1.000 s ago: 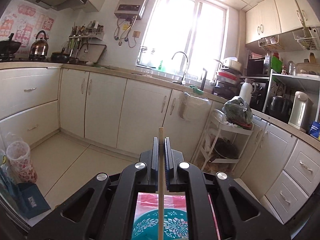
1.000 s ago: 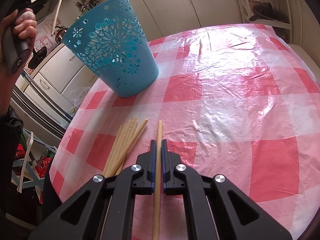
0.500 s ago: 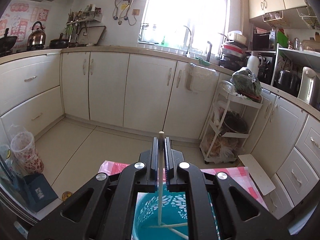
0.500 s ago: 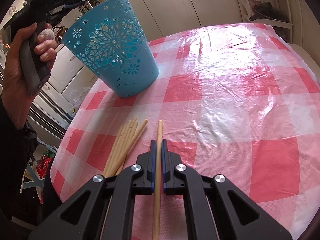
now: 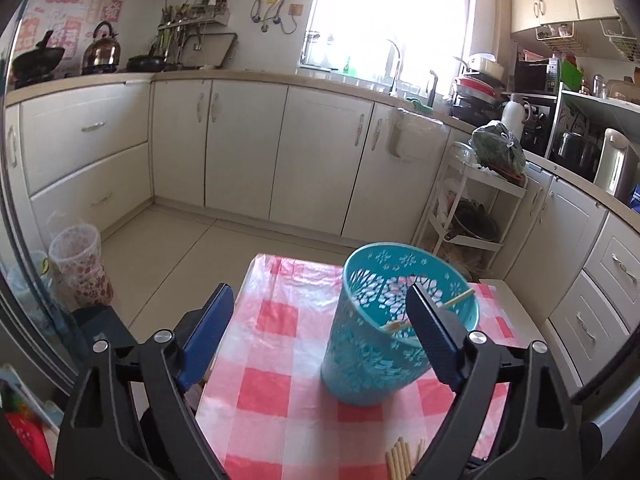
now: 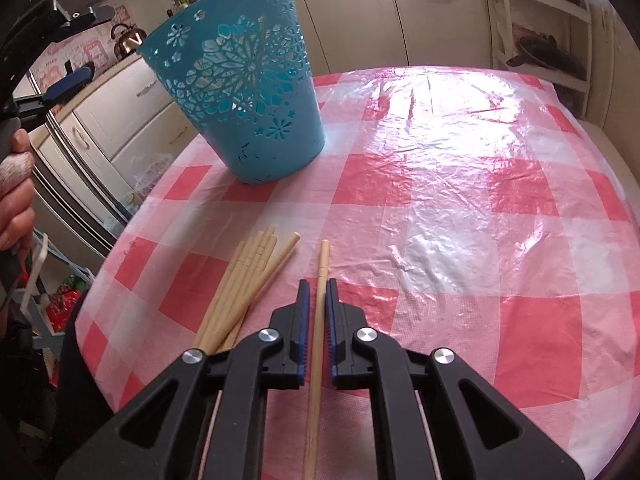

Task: Organize utensils
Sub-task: 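Carry the held chopstick with the right gripper into the teal bin and release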

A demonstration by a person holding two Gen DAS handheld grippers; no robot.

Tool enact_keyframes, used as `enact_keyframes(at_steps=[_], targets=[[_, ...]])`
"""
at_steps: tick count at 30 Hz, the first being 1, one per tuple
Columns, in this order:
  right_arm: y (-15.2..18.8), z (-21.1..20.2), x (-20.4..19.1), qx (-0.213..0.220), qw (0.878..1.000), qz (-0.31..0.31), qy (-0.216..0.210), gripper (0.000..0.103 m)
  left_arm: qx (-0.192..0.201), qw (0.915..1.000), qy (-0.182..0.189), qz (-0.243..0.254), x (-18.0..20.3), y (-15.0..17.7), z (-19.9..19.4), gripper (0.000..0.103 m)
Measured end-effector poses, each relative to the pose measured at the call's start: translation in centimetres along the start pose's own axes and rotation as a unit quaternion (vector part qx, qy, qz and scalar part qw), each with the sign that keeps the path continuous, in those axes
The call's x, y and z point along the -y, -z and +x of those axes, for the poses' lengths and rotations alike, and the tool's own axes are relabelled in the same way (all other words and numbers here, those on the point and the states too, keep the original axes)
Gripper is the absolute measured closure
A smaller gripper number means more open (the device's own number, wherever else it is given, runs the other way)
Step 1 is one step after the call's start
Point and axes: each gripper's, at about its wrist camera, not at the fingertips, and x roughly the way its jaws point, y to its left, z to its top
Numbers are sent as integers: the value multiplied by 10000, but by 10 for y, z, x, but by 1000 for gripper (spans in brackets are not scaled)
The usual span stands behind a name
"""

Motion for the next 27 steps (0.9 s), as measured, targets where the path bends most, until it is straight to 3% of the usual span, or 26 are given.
enact_keyframes(at_steps=[4,7,11,19,23,27], targets=[[1,0,-2,-11,10000,-45,77,98,-428,9981,-27,-446,-28,29,-4,18],[0,-15,12,106,9969,507,-586,98,-602,9963,-86,-606,-43,50,-11,17],[-19,-54,20,673,9828,917,-1452,98,-839,9936,-183,-735,-60,73,-15,16],[-104,-116,-2,1859,9463,873,-2496,98,-1183,9874,-262,-1017,-82,99,-15,15],[-150,-137,-17,2360,9328,702,-2633,98,-1167,9870,-264,-1069,-86,99,-19,15],[-186,-152,-20,2884,9245,682,-2396,98,-1174,9857,-259,-1180,-90,98,-20,15]])
